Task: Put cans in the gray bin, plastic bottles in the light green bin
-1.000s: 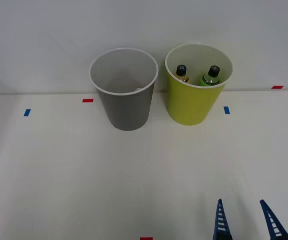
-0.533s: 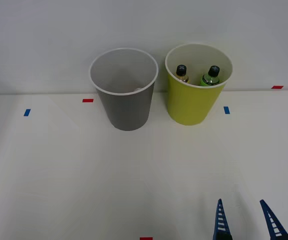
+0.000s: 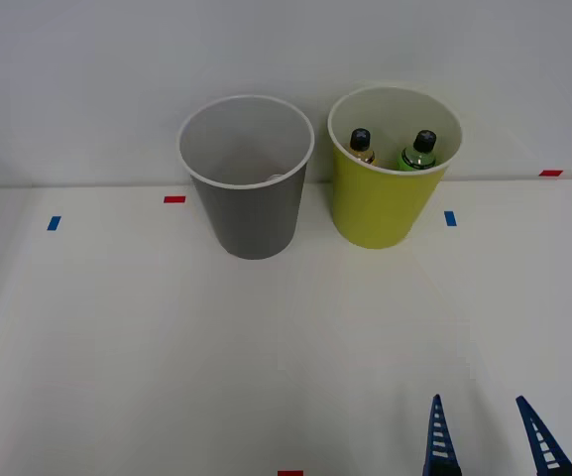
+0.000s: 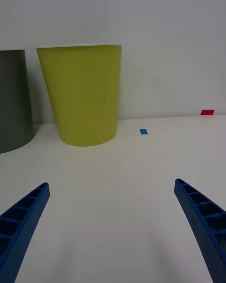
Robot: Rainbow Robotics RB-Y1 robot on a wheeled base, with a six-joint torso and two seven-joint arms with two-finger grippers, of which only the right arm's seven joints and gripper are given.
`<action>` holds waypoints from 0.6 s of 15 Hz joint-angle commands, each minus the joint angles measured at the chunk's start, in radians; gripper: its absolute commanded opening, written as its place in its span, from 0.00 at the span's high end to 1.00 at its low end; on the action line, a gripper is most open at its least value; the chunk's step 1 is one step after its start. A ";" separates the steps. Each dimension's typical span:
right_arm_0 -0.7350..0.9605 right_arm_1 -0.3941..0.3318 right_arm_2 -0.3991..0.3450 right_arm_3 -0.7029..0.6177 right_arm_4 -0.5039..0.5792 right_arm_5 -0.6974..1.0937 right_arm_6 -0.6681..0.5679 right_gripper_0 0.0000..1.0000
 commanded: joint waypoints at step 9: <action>0.000 0.000 0.000 0.000 0.000 0.000 0.000 0.09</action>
